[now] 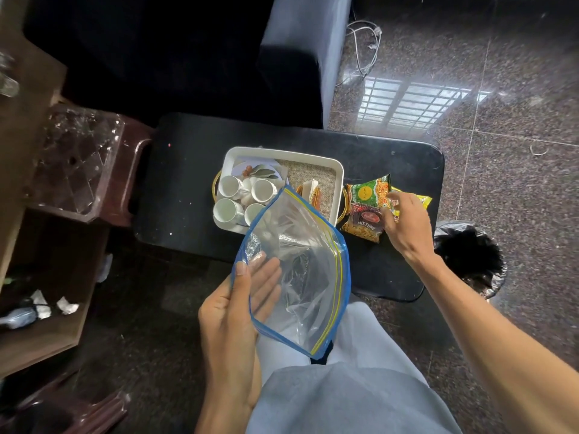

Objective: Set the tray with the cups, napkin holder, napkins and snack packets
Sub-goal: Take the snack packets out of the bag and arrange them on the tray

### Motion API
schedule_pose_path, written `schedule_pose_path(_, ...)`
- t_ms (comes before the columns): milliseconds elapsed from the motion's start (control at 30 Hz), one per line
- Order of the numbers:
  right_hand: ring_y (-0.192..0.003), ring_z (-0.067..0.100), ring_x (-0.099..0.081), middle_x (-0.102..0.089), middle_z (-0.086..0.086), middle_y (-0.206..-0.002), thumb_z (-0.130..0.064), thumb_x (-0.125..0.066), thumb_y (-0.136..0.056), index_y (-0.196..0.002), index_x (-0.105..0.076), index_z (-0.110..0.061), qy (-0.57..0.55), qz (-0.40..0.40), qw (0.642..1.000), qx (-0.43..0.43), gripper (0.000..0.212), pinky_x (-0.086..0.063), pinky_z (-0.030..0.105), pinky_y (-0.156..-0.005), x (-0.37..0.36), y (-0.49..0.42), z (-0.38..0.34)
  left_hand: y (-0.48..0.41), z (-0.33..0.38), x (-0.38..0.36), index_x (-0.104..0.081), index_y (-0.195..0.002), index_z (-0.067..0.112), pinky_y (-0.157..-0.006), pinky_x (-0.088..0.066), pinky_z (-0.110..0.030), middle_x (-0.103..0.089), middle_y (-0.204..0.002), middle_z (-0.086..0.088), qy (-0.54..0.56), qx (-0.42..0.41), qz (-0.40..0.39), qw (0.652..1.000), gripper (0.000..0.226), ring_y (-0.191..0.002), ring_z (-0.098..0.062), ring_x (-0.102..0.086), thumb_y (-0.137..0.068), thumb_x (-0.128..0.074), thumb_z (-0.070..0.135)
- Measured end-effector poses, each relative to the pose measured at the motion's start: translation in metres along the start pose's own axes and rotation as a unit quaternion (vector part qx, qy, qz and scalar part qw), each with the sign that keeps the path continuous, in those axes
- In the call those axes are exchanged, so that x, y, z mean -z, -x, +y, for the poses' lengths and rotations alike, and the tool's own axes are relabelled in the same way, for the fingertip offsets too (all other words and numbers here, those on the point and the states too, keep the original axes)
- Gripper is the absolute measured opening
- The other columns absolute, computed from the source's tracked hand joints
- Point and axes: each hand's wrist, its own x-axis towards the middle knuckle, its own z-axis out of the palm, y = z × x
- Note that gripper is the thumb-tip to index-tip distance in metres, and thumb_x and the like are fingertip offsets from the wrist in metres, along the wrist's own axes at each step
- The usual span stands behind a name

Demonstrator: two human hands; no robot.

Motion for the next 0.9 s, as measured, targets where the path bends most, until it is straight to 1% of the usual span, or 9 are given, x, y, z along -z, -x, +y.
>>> schedule_pose_path(100, -0.101, 0.021, -0.063, -0.065, 0.008, -0.12, -0.024, -0.07, -0.09, -0.126, -0.06, -0.01, -0.107, 0.0, 0.992, 0.071, 0.04, -0.05, 0.03, -0.089, 0.028, 0.025, -0.025, 0.0, 0.003, 0.002, -0.073, -0.113, 0.013, -0.087, -0.061, -0.028, -0.081, -0.108, -0.009, 0.001, -0.006, -0.004, 1.0, 0.04, -0.105, -0.022, -0.077, -0.093, -0.055, 0.042)
schedule_pose_path(233, -0.137, 0.005, -0.041, -0.04, -0.012, -0.152, -0.062, -0.076, -0.075, -0.153, -0.029, -0.034, -0.165, -0.159, 0.956, 0.184, 0.095, -0.038, 0.022, -0.109, 0.049, 0.074, -0.063, 0.0, 0.008, 0.003, -0.073, -0.113, 0.014, -0.088, -0.061, -0.029, -0.081, -0.106, -0.007, -0.013, -0.017, -0.016, 1.0, 0.036, -0.103, -0.021, -0.077, -0.099, -0.052, 0.04)
schedule_pose_path(333, -0.147, 0.013, -0.031, -0.027, -0.007, -0.161, -0.055, -0.084, -0.071, -0.157, -0.018, -0.023, -0.214, -0.175, 0.924, 0.263, 0.113, -0.033, 0.03, -0.117, 0.045, 0.098, -0.093, 0.0, 0.011, 0.002, -0.074, -0.11, 0.016, -0.091, -0.062, -0.032, -0.082, -0.104, -0.005, -0.04, -0.021, -0.044, 0.998, 0.035, -0.103, -0.019, -0.077, -0.103, -0.048, 0.038)
schedule_pose_path(433, -0.139, 0.01, -0.043, -0.036, -0.009, -0.156, -0.049, -0.089, -0.067, -0.156, -0.018, -0.023, -0.254, -0.165, 0.921, 0.243, 0.117, -0.039, 0.025, -0.111, 0.032, 0.112, -0.122, -0.003, 0.01, -0.001, -0.076, -0.107, 0.017, -0.081, -0.062, -0.03, -0.082, -0.1, -0.004, -0.074, -0.017, -0.091, 0.993, 0.039, -0.099, -0.018, -0.078, -0.103, -0.047, 0.041)
schedule_pose_path(533, -0.112, 0.002, -0.06, -0.044, -0.039, -0.136, -0.05, -0.077, -0.076, -0.148, -0.04, -0.012, -0.2, -0.129, 0.944, 0.23, 0.089, -0.044, 0.006, -0.092, 0.014, 0.131, -0.136, -0.013, 0.008, -0.005, -0.081, -0.095, 0.024, -0.068, -0.064, -0.027, -0.083, -0.096, -0.004, -0.125, -0.012, -0.148, 0.981, 0.037, -0.094, -0.018, -0.079, -0.102, -0.048, 0.04)
schedule_pose_path(633, -0.088, 0.002, -0.072, -0.074, -0.023, -0.1, -0.02, -0.056, -0.1, -0.128, -0.06, -0.013, -0.223, -0.065, 0.963, 0.133, 0.03, -0.056, 0.015, -0.072, -0.002, 0.138, -0.155, -0.03, 0.014, -0.001, -0.076, -0.105, 0.032, -0.079, -0.059, -0.018, -0.081, -0.104, 0.006, -0.234, -0.053, -0.218, 0.946, 0.027, -0.102, -0.01, -0.076, -0.093, -0.061, 0.05)
schedule_pose_path(700, -0.092, -0.001, -0.071, -0.073, -0.025, -0.098, -0.006, -0.065, -0.092, -0.121, -0.065, -0.017, -0.213, -0.007, 0.973, 0.092, 0.031, -0.056, 0.018, -0.077, 0.001, 0.134, -0.169, -0.04, 0.017, 0.009, -0.072, -0.113, 0.033, -0.089, -0.057, -0.021, -0.078, -0.111, 0.012, -0.283, -0.104, -0.249, 0.92, 0.034, -0.109, -0.006, -0.072, -0.088, -0.069, 0.056)
schedule_pose_path(800, -0.082, -0.006, -0.067, -0.07, -0.029, -0.089, -0.009, -0.071, -0.085, -0.101, -0.069, -0.028, -0.336, 0.063, 0.94, 0.011, 0.025, -0.055, 0.021, -0.071, 0.002, 0.124, -0.179, -0.043, 0.012, 0.031, -0.067, -0.126, 0.033, -0.097, -0.05, -0.017, -0.07, -0.125, 0.017, -0.276, -0.183, -0.168, 0.929, 0.048, -0.122, 0.0, -0.063, -0.084, -0.064, 0.058)
schedule_pose_path(900, -0.078, -0.003, -0.067, -0.073, -0.02, -0.083, -0.006, -0.073, -0.087, -0.095, -0.072, -0.023, -0.424, 0.154, 0.89, -0.071, 0.019, -0.055, 0.021, -0.07, 0.002, 0.115, -0.186, -0.045, 0.005, 0.055, -0.06, -0.128, 0.049, -0.096, -0.049, -0.015, -0.062, -0.133, 0.021, -0.258, -0.133, -0.103, 0.951, 0.045, -0.122, 0.009, -0.057, -0.086, -0.069, 0.062)
